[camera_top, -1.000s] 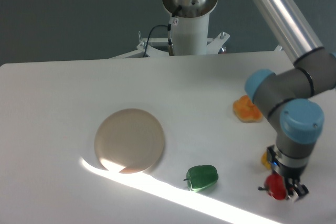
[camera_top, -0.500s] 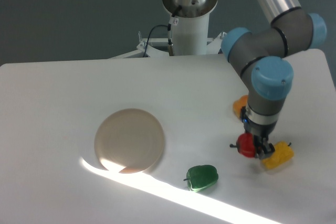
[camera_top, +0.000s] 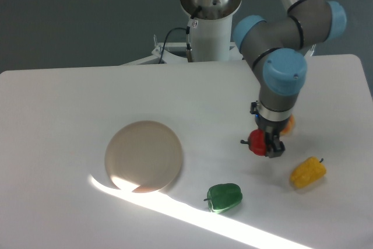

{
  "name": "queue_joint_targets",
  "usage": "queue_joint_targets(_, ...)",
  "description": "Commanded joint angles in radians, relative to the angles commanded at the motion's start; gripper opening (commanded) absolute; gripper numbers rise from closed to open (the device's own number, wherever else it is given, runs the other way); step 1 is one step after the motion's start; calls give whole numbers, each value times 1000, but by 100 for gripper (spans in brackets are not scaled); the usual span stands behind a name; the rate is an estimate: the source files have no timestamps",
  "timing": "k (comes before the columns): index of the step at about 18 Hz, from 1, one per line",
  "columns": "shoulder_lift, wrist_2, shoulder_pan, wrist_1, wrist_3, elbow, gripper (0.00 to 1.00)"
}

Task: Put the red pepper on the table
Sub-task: 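Lift the red pepper and carry it toward the open table area, then lower the red pepper onto the table beside the plate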

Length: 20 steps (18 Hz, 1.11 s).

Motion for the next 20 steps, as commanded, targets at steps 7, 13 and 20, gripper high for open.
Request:
queue_joint_targets(7,-17,-37,-66,175,-180,-92,60)
queue_joint_targets(13,-49,-58,-60,178,-180,-86,60)
queue_joint_targets(20,-80,-120,-34,178,-178,-80,60)
